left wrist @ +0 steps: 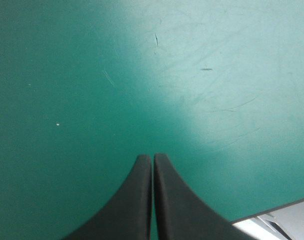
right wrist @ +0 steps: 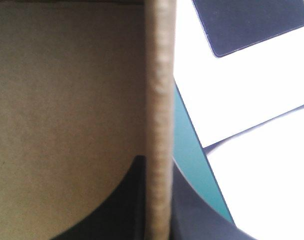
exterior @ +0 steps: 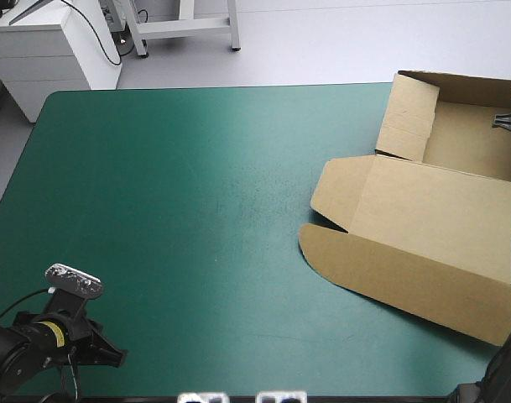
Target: Fold the box
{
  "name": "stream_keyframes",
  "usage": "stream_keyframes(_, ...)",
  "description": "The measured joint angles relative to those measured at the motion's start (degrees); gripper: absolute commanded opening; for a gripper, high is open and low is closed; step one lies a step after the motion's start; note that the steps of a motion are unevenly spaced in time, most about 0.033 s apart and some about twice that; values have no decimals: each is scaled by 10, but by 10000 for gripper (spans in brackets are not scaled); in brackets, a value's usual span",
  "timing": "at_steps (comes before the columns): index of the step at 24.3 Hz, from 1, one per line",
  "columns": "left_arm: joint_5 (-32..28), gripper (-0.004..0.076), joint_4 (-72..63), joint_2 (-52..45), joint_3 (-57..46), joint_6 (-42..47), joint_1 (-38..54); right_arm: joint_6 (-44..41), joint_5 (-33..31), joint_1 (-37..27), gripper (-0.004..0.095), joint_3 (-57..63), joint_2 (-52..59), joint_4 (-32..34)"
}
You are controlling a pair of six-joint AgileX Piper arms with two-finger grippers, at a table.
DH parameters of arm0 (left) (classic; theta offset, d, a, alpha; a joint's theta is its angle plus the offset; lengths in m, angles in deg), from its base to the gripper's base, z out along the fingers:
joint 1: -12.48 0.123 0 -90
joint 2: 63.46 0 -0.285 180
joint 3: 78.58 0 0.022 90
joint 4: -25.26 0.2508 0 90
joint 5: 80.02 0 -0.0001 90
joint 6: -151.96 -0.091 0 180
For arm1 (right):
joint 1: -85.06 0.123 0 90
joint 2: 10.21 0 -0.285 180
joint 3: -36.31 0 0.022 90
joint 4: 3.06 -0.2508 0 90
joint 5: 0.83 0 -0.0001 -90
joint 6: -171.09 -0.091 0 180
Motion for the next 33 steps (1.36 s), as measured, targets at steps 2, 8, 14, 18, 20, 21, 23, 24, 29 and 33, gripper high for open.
stream_keyframes(2,0,-6,0,0,0,0,0,-2,1,-13,15,0,0,-2)
stream_keyframes(8,0,-6,0,0,0,0,0,-5,9,-36,451,0,0,-13)
stream_keyframes(14,0,-6,2,0,0,0,0,-6,25,-37,916,0,0,-25)
stream_keyframes(18,0,-6,2,0,0,0,0,-5,19,-37,792,0,0,-34)
stream_keyframes(20,0,-6,2,0,0,0,0,-4,9,-37,649,0,2,-46)
stream_keyframes(21,0,-6,2,0,0,0,0,-1,7,-37,509,0,3,-54)
stream_keyframes(23,0,-6,1,0,0,0,0,22,-4,-37,247,0,15,-89)
stream_keyframes(24,0,-6,0,0,0,0,0,39,-13,-37,167,0,28,-125)
stream_keyframes(29,0,-6,0,0,0,0,0,108,-48,-37,-14,-2,58,-255)
stream_keyframes(33,-1,-6,0,0,0,0,0,174,-96,-29,-14,-1,63,-369)
